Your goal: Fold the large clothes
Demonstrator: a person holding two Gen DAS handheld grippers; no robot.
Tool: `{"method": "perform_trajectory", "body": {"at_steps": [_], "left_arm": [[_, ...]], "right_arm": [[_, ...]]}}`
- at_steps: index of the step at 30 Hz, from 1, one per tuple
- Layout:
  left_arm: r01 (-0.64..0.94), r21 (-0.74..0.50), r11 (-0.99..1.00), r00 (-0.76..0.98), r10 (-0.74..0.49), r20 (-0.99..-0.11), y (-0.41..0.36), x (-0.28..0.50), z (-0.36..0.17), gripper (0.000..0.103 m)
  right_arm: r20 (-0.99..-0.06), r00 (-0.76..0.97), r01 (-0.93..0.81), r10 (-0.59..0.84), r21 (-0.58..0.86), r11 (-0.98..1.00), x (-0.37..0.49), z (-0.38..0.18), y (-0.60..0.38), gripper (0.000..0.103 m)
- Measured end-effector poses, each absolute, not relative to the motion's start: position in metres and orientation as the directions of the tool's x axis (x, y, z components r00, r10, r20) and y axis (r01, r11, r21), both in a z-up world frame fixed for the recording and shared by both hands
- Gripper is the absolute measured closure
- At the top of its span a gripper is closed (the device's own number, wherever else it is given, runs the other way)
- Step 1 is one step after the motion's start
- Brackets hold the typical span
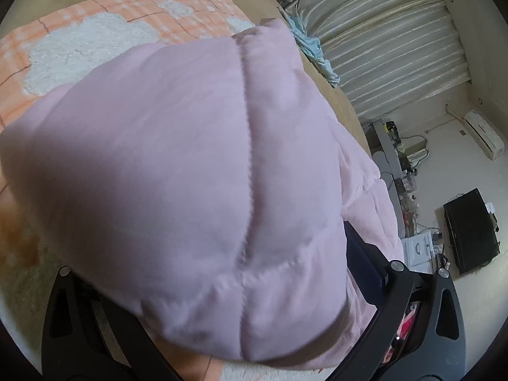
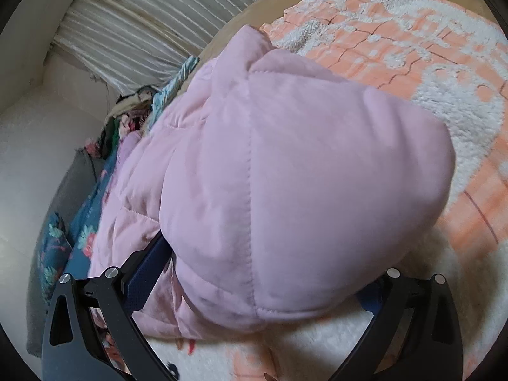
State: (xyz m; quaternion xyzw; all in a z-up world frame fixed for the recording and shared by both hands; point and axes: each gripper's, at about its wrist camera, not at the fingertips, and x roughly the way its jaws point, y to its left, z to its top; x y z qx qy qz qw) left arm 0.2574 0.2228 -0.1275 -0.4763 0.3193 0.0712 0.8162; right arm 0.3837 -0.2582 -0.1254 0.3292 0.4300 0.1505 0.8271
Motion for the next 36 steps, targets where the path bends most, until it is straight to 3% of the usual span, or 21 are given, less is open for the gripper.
{"method": "perform_trajectory", "body": {"at_steps": [4, 9, 11, 13, 17, 23, 36], "left_arm": [[-0.419, -0.719, 0.554, 0.783, -0.181, -0.595, 0.22, 0.259, -0.125, 0.009], [-0.412, -0.671, 0.616, 0.781, -0.14, -0.608, 0.211, 0.259, -0.112, 0.019], [-0.399, -0.642, 0.654, 0.784, -0.12, -0.609, 0.206, 0.259, -0.104, 0.029], [-0.391, -0.609, 0.69, 0.783, -0.098, -0.614, 0.201, 0.261, -0.096, 0.037], [-0.379, -0.512, 0.771, 0.781, -0.031, -0.624, 0.184, 0.262, -0.077, 0.054], [-0.365, -0.442, 0.819, 0.78, 0.01, -0.626, 0.177, 0.258, -0.063, 0.062], [-0.281, -0.347, 0.895, 0.817, 0.033, -0.576, 0.162, 0.225, -0.01, 0.066]], "right_arm": [[-0.534, 0.638, 0.111, 0.555, 0.777, 0.62, 0.391, -0.133, -0.277, 0.004], [-0.628, 0.607, 0.097, 0.487, 0.667, 0.739, 0.405, -0.126, -0.253, 0.008], [-0.624, 0.607, 0.059, 0.493, 0.654, 0.755, 0.406, -0.122, -0.248, 0.035], [-0.616, 0.62, -0.009, 0.485, 0.613, 0.79, 0.403, -0.113, -0.242, 0.05], [-0.621, 0.638, -0.096, 0.455, 0.522, 0.848, 0.393, -0.096, -0.228, 0.064], [-0.626, 0.668, -0.177, 0.403, 0.392, 0.903, 0.38, -0.083, -0.217, 0.068], [-0.542, 0.738, -0.352, 0.401, 0.198, 0.915, 0.324, -0.016, -0.199, 0.072]]}}
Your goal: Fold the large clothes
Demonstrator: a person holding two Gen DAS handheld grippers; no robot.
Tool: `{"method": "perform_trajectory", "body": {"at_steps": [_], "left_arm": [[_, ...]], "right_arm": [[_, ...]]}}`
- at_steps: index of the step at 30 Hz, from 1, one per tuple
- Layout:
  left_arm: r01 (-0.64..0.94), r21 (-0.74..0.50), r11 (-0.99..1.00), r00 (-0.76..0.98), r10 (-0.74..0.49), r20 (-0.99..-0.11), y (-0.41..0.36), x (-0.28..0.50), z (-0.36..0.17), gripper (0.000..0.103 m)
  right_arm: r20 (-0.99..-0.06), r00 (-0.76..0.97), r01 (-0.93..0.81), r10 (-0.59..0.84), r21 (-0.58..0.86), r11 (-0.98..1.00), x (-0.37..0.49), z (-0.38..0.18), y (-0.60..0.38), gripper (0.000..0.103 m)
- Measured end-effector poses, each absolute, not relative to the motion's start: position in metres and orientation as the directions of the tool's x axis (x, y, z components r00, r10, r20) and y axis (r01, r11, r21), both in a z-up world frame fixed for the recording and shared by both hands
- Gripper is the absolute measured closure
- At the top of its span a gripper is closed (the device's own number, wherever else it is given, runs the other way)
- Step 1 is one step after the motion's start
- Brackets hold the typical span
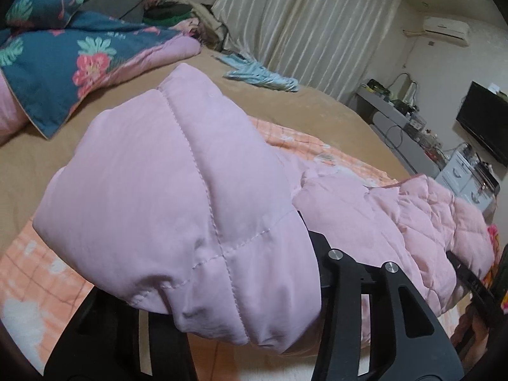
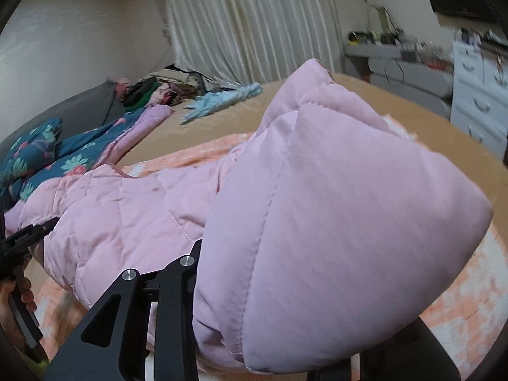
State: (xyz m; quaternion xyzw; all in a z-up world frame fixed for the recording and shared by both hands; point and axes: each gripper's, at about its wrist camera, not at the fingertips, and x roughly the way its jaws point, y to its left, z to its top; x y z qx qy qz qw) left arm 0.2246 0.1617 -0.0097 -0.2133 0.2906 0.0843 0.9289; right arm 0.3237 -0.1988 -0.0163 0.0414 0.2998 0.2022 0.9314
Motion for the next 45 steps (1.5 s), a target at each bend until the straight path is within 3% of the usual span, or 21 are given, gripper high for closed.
{"method": "perform_trajectory", "body": {"at_steps": [15, 45], "left_arm": [[-0.253, -0.332, 0.909, 0.819, 0.019, -0.573, 0.159, 0.167, -0.006, 0.066], [-0.237, -0.289, 0.928, 0.78, 0.004, -0.626, 0.172, 0.122, -0.049, 0.064]], "right_arm": [[-0.524, 0.741, -0.4, 0.42, 0.157, 0.903, 0.242, 0.006, -0.216, 0.072], [-0.56, 0.709, -0.377, 0.429, 0.213, 0.901, 0.197, -0.031, -0.242, 0.071]]}}
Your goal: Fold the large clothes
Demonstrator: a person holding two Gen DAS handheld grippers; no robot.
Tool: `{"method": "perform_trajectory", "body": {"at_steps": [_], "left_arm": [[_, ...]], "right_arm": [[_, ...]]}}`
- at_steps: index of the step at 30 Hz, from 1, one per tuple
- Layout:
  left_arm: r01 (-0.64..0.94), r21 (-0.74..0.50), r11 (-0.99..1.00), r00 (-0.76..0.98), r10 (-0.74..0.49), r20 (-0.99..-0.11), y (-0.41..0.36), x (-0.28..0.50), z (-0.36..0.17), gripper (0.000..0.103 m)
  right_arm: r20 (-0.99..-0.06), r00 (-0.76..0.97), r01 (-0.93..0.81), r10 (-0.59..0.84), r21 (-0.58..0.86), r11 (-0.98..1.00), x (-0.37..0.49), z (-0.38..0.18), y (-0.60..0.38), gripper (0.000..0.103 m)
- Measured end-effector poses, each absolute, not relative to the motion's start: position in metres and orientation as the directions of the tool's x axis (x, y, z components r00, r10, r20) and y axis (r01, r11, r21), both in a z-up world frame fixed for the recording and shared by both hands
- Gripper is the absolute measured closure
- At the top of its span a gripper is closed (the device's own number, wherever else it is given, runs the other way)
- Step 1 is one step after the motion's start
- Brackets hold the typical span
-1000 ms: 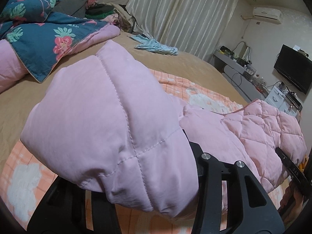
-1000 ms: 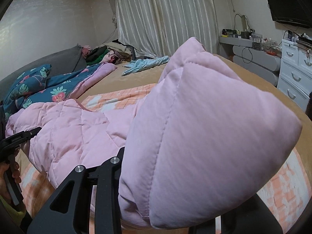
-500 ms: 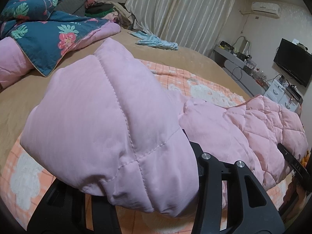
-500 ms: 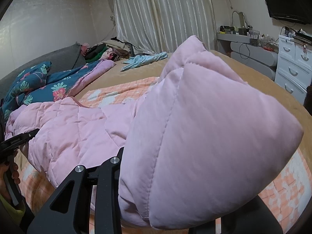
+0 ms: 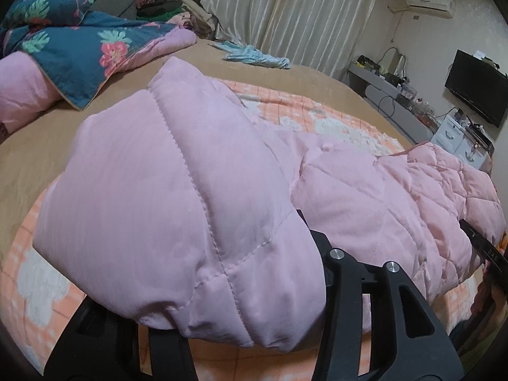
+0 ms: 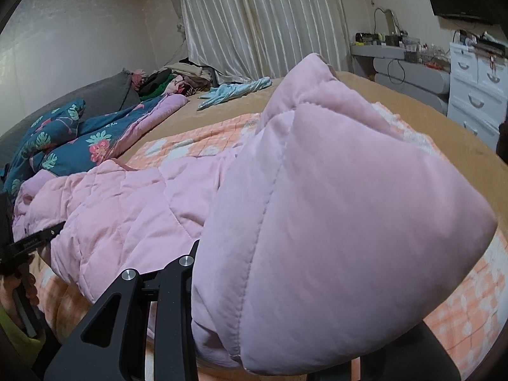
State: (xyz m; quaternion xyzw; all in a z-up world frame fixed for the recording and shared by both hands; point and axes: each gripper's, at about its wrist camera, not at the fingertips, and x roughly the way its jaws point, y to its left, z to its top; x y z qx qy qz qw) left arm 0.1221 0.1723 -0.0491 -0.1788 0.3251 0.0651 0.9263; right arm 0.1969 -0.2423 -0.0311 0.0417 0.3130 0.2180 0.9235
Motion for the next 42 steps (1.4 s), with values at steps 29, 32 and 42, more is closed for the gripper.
{"method": "perform_trajectory", "body": {"at_steps": [29, 32, 42], "left_arm": [[-0.273, -0.284, 0.919, 0.733, 0.008, -0.68, 0.165, 0.077, -0.055, 0.01], [-0.263, -0.283, 0.923, 0.735, 0.002, -0.678, 0.16, 0.066, -0.046, 0.009], [-0.184, -0.224, 0.957, 0.799, 0.013, -0.601, 0.124, 0.031, 0.002, 0.009]], "right_arm": [[-0.707, 0.641, -0.14, 0.3, 0.276, 0.951, 0.167, -0.058, -0.301, 0.004], [-0.686, 0.669, -0.165, 0.288, 0.24, 0.957, 0.148, -0.042, -0.301, 0.004], [-0.598, 0.734, -0.277, 0.321, 0.167, 0.946, 0.09, 0.009, -0.283, 0.004]]}}
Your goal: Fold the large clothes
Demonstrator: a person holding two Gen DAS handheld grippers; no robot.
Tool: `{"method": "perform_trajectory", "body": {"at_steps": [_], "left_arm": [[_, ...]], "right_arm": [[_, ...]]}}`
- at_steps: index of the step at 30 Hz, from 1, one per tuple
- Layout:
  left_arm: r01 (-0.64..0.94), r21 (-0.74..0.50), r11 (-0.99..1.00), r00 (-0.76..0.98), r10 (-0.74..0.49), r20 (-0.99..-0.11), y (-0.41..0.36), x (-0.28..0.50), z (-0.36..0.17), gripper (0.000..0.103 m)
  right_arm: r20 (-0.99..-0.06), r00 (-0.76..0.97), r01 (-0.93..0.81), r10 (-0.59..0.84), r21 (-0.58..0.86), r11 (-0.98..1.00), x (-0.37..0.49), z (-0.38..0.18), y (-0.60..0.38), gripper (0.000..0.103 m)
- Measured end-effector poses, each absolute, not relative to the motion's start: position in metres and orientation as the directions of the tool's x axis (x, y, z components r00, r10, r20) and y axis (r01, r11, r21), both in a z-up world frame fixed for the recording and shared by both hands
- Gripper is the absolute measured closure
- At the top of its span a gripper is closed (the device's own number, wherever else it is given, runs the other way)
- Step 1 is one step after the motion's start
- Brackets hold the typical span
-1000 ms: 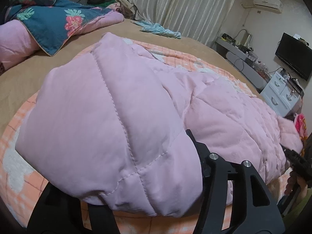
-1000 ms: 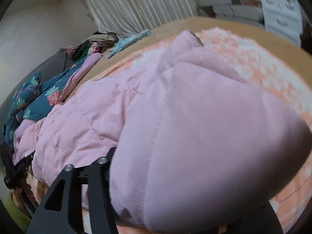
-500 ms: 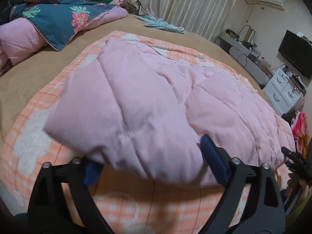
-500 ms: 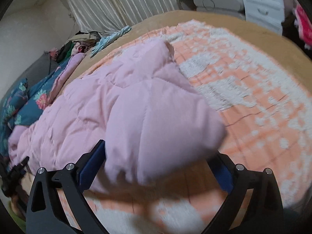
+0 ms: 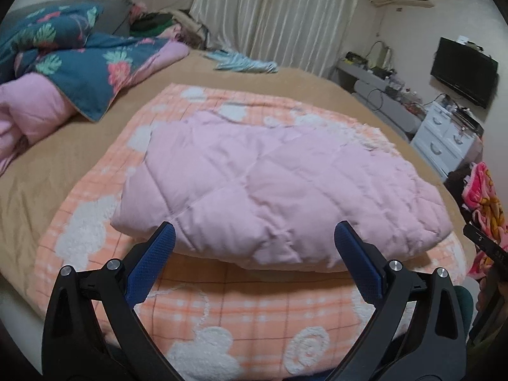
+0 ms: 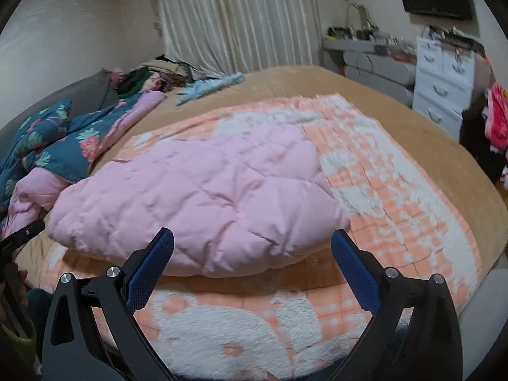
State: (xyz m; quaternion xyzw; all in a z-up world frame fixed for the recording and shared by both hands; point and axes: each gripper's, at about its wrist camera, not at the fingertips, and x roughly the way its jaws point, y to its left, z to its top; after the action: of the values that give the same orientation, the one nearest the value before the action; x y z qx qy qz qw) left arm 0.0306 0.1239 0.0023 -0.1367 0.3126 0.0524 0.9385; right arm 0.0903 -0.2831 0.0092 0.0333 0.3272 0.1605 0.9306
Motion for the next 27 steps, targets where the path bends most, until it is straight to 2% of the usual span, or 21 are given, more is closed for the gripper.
{"method": "perform_trajectory", "body": {"at_steps": [14, 27], "left_arm": [[-0.106, -0.235, 0.966, 0.835, -0.042, -0.549, 0.081, 0.006, 0.013, 0.009], [-0.055, -0.203, 0.978, 0.823, -0.071, -0.564, 0.056, 0.002, 0.002, 0.009]], "right_arm": [[-0.524, 0.762, -0.387, 0.38, 0.101, 0.916, 0.031, 0.041, -0.24, 0.004], [-0.575, 0.691, -0.467, 0.438, 0.107, 0.878, 0.017, 0.017, -0.204, 0.004]]}}
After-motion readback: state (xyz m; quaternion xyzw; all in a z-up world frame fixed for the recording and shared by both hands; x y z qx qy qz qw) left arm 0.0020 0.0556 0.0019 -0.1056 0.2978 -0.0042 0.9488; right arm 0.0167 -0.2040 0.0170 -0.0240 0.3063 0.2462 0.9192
